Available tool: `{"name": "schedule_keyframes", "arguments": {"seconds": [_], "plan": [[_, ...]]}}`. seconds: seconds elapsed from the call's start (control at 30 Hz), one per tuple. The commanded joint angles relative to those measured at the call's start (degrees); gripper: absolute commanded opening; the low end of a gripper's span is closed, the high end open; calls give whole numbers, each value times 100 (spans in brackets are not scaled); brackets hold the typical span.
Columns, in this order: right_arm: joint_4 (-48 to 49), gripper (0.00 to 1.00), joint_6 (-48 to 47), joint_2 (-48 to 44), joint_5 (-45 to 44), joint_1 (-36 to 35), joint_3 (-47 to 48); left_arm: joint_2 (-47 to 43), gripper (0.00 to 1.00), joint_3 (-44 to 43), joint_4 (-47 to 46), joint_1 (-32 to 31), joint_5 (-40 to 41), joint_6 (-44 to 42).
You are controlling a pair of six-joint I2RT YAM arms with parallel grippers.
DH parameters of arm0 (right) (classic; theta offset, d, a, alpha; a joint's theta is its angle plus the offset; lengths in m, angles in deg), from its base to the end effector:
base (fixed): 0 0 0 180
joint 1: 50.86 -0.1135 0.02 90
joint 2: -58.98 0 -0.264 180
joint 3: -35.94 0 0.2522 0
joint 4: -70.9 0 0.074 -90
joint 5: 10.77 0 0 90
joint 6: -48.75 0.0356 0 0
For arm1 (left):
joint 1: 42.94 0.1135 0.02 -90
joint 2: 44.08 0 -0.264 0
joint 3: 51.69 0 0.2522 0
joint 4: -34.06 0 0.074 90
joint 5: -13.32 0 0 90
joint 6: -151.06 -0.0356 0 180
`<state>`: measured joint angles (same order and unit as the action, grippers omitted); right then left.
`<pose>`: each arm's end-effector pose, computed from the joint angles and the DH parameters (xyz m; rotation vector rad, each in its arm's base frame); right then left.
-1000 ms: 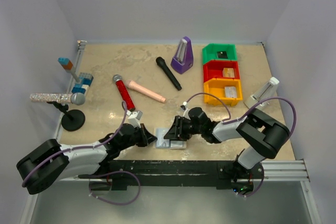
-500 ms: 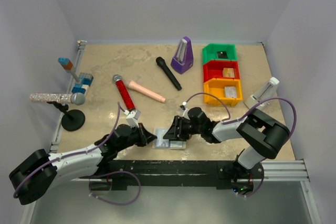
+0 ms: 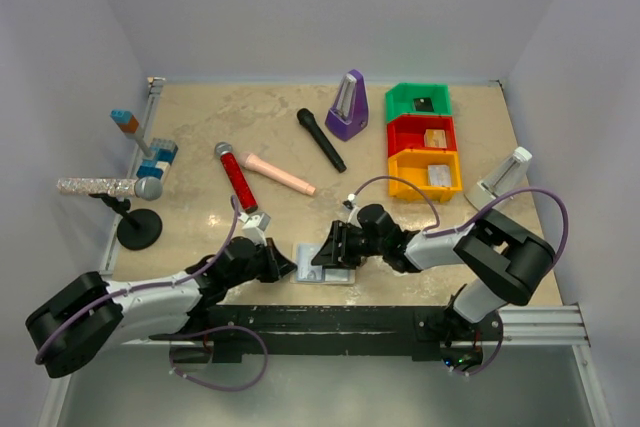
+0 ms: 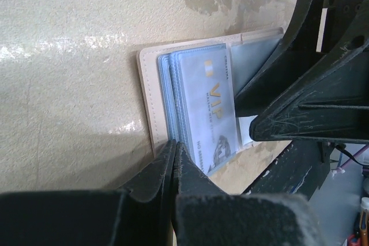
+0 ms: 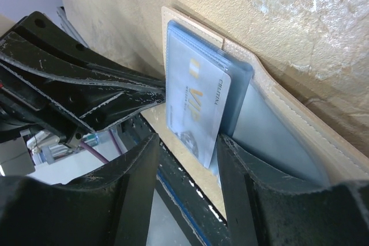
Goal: Take the credit cards out of the card holder
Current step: Remove the credit card from the card holder.
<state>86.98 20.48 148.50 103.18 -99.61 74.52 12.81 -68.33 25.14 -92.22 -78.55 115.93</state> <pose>0.1633 0.2081 0.1208 0.0077 2.5685 1.4038 0.1047 -0.1234 0.1147 -0.0921 2.3238 -1.0542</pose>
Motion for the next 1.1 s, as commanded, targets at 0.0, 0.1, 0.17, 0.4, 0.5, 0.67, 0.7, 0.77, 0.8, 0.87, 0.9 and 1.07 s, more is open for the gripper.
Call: {"name": "schedule_keyframes", "arguments": {"seconds": [0.0,0.1,0.17,0.4,0.5,0.67,0.7,0.77,0.8,0.87,0.9,1.07], "plan": [[12,50,-65,-83,-83,-38,14,121,0,59,-299,-29,29,-99],[65,51,-48,-40,-83,-38,-3,139,0,112,-343,-29,37,-99],[117,51,-30,-4,-74,-38,-21,165,0,120,-343,-29,37,-99],[794,53,295,189,-83,-38,-205,297,0,191,-413,-29,20,-47],[585,54,261,128,-179,-38,-206,201,0,278,-422,-29,81,-3],[-179,54,6,-74,-267,-38,-83,-545,0,287,-62,-29,326,24],[-294,54,-56,-109,-276,-29,-56,-729,0,287,43,-29,371,6],[-470,54,-118,-136,-294,-38,5,-1029,0,235,236,-29,441,-29],[-523,54,-161,-136,-311,-38,14,-1152,0,182,324,-29,459,-47],[-698,54,-240,-154,-338,-38,84,-1250,0,95,404,-29,451,-108],[-743,54,-258,-162,-346,-38,93,-1241,0,42,422,-29,424,-143],[-709,54,-276,-162,-320,-38,111,-698,0,-64,133,-29,266,-205]]}}
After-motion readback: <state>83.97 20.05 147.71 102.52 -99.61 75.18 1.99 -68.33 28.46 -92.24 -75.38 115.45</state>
